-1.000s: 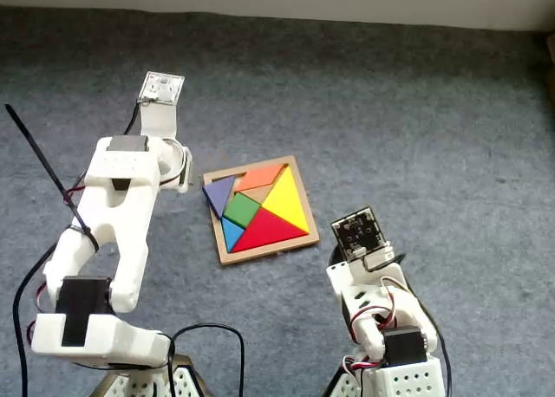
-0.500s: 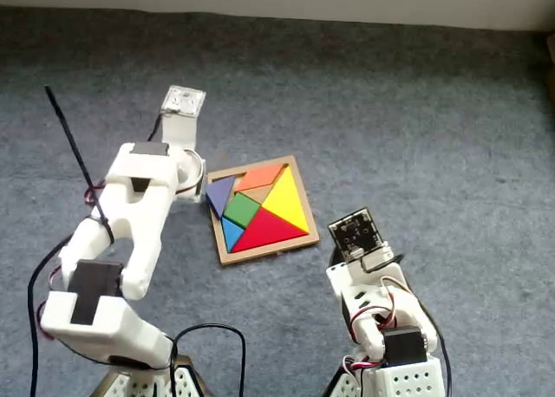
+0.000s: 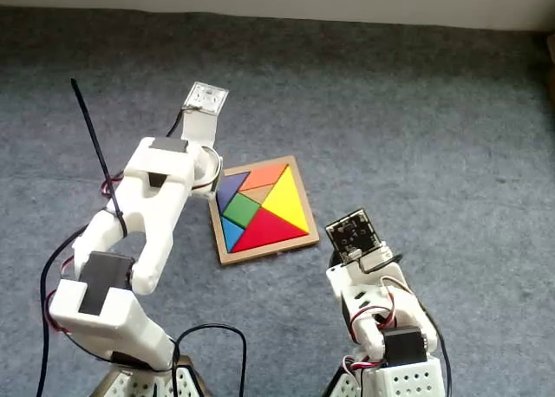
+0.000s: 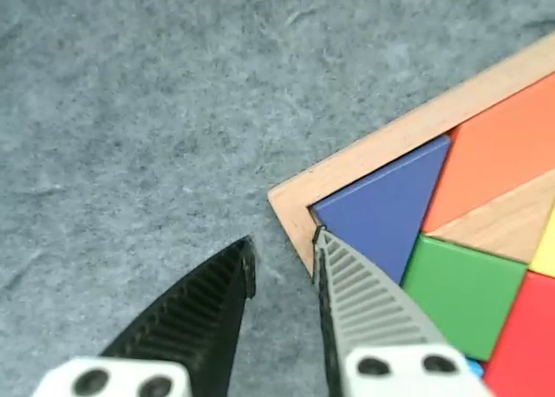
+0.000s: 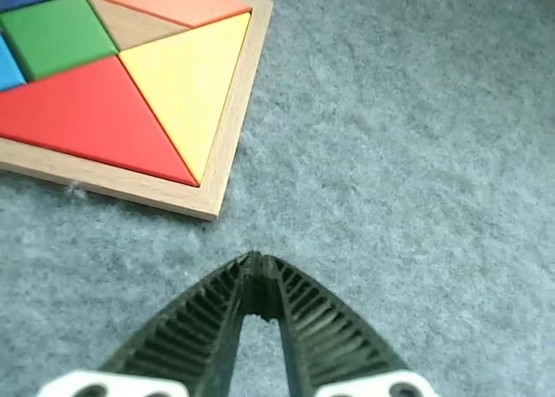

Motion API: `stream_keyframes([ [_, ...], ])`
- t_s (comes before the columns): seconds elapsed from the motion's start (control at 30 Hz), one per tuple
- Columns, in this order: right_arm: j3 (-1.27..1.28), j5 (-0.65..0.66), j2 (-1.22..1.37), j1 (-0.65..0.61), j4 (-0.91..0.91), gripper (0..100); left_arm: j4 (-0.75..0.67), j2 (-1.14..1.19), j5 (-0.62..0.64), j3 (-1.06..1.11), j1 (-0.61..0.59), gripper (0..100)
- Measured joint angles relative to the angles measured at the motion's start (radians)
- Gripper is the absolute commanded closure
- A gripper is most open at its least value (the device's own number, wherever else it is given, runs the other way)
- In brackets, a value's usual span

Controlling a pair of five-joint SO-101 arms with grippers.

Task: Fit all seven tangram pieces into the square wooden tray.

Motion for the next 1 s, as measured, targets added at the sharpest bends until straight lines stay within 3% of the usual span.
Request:
stream_keyframes([
  [0.43,0.0,0.0,0.0,0.0,0.0,99.2,-0.025,-0.025,0.0,0.011,0.002,88],
  [0.8,0.0,0.0,0.0,0.0,0.0,99.2,-0.181,-0.419,0.0,0.367,0.021,88],
  [1.0,0.0,0.0,0.0,0.0,0.0,99.2,-0.187,-0.701,0.0,0.531,-0.035,99],
])
